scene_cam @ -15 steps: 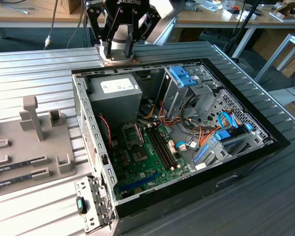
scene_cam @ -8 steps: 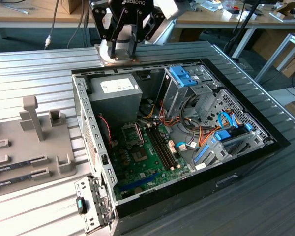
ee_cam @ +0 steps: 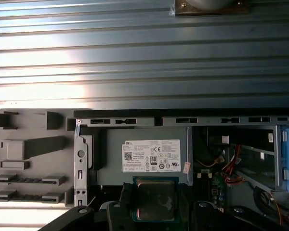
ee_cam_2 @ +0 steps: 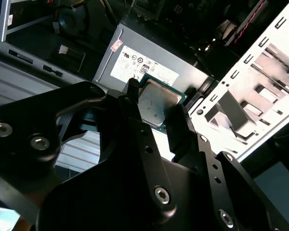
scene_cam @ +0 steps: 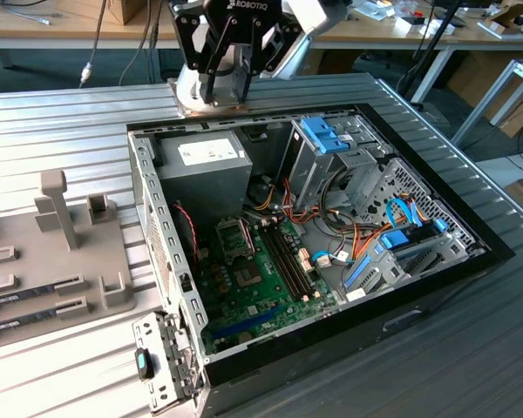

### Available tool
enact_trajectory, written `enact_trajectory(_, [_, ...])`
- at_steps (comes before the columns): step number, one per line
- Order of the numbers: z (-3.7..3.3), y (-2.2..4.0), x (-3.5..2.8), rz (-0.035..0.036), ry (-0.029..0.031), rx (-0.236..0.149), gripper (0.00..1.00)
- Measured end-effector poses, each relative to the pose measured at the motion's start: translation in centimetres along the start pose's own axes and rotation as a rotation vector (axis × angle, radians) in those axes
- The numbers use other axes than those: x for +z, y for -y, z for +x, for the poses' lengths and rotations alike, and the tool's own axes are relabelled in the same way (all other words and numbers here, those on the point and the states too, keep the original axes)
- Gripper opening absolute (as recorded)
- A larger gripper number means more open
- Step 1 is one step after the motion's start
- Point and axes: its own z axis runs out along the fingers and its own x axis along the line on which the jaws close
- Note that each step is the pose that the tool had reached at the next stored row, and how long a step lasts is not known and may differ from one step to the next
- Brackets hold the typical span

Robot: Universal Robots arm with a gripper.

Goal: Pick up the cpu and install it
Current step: 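Pick up the cpu and move it towards the insertion slot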

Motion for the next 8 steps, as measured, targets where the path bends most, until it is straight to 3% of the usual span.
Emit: enact_trajectory(8, [-1.17, -0.03, -0.01, 0.0, -0.0011, 0.0, 0.47])
